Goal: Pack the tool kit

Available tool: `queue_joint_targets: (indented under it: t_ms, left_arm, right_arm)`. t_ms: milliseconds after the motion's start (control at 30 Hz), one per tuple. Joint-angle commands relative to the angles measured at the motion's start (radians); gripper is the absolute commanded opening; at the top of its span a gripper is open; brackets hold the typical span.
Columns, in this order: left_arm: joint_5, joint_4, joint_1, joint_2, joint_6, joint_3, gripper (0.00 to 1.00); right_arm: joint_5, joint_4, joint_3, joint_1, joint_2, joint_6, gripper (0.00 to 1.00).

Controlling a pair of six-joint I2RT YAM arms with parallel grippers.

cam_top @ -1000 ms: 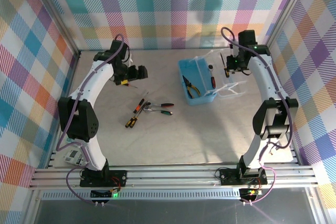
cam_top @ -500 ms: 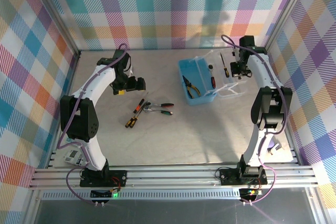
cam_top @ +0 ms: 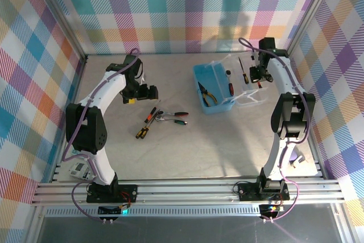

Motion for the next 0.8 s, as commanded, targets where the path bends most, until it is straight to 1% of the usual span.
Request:
queue_joint_targets:
  t_ms: [0,67,167,200,267,300,400,500,633,767]
  left_arm:
    - [-0.027,-0.028,-0.029,-0.02,0.029,-0.014,1.0]
    - [-0.037,-0.029,-0.045,-0.007,0.037,-0.018,0.99]
    - [-0.085,-0.032,-0.07,0.021,0.038,-0.021,0.96]
    - [-0.094,-0.033,-0.078,0.03,0.039,-0.02,0.94]
    - [-0.098,-0.031,-0.094,0.047,0.043,-0.018,0.89]
    - [-0.097,-0.031,-0.106,0.055,0.045,-0.017,0.86]
    - [-0.077,-0.028,-0.14,0.078,0.049,-0.013,0.7]
    - [-0.039,-0.017,-0.162,0.092,0.015,-0.041,0.63]
    - [-0.002,0.032,-0.171,0.075,-0.096,-0.129,0.64]
    - [0.014,0.133,-0.171,0.034,-0.285,-0.241,0.67]
  right_arm:
    - [-0.048,-0.023,0.039,0.009,-0.065,0.014,0.53]
    - [-0.06,-0.033,0.045,0.014,-0.09,0.021,0.64]
    - [-0.088,-0.043,0.036,0.032,-0.137,0.024,0.87]
    - [-0.1,-0.043,0.027,0.045,-0.159,0.024,0.93]
    - [-0.13,-0.042,0.004,0.064,-0.192,0.027,0.99]
    - [-0.14,-0.034,-0.017,0.077,-0.212,0.027,0.99]
    - [-0.156,-0.012,-0.085,0.108,-0.261,0.039,0.99]
    - [-0.169,-0.004,-0.137,0.128,-0.287,0.049,0.99]
    - [-0.175,0.005,-0.19,0.143,-0.31,0.053,0.99]
    - [-0.184,0.012,-0.214,0.146,-0.319,0.055,0.99]
